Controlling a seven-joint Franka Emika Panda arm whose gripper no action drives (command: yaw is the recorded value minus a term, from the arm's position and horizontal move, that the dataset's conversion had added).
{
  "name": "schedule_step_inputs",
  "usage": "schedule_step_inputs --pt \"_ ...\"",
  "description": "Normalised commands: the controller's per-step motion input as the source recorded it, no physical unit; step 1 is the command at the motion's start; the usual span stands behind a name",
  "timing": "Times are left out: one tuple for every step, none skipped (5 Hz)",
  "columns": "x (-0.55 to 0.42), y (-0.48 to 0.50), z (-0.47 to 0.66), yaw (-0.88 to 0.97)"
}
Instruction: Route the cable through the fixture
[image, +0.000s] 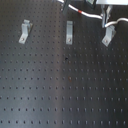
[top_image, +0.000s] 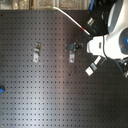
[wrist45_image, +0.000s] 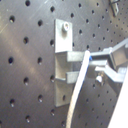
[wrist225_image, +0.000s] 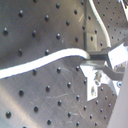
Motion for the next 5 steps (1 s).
schedule_step_inputs --pt "-0.012 -0.371 -0.75 -0.05" --pt "-0.002 -0.242 -0.68 0.0" --pt "0.255 -0.09 -0.25 0.07" --pt "0.409 -0.009 0.01 0.23" --pt "0.358 -0.018 -0.03 0.32"
